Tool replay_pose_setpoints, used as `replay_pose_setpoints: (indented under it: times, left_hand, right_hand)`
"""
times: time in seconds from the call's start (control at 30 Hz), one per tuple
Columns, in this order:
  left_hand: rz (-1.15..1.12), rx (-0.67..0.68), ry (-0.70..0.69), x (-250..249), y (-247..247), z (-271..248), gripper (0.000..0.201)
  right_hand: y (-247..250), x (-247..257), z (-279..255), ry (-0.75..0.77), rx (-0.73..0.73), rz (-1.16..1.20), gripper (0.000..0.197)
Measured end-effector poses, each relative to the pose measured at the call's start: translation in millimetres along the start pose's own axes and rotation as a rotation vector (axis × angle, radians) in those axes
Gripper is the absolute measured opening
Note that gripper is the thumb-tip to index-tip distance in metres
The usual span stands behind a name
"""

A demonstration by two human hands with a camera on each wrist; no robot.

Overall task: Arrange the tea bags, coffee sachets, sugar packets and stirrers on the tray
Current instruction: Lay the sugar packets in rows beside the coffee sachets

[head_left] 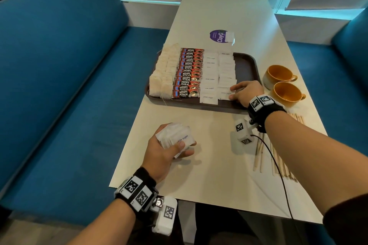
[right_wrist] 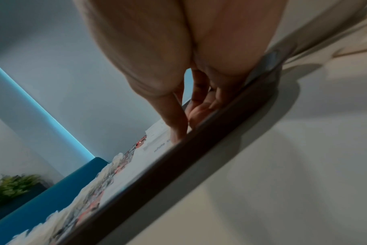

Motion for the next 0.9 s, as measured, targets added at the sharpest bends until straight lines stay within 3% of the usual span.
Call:
replay_pose_setpoints:
  times: [0.27, 0.43, 0.57, 0.63, 0.77, 0.9]
  left_hand:
    - [0.024, 0.017, -0.009, -4, -2, -1, 0.047]
    - [0.047, 0.025, -0.024, -9, -5, -5, 0.045]
    - [0.073, 0.009, 0.034, -11, -6, -8, 0.044]
    - [0.074, 0.001, 0.029, -15, -7, -10, 0.043]
    - [0.069, -0.014, 0.039, -17, -10, -11, 0.044]
    - [0.049, -0.042, 0.059, -13, -8, -8, 0.029]
  right_hand:
    - [13, 16, -47, 0.095, -0.111, 0.279, 0.015]
    - [-19, 13, -126, 0.144, 0.106, 0.477, 0.012]
    - [-53, -4, -177, 0.071, 0.346, 0.581, 0.019]
    - [-60, -9, -193, 0.045, 0.398, 0.682, 0.021]
    - [-64, -15, -208, 0.033, 0.305, 0.816, 0.022]
    - [-65, -20, -208, 0.002, 0.233, 0.889, 0.023]
Point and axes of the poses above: each hand's wrist, its own z-axis towards the middle knuckle, its own y-axis out of the back of the hand, x = y × z, the point moved 3 cm from there along z, towards the middle knuckle, and after that the axes turned 8 degrees about z, right-handed, at the moved point
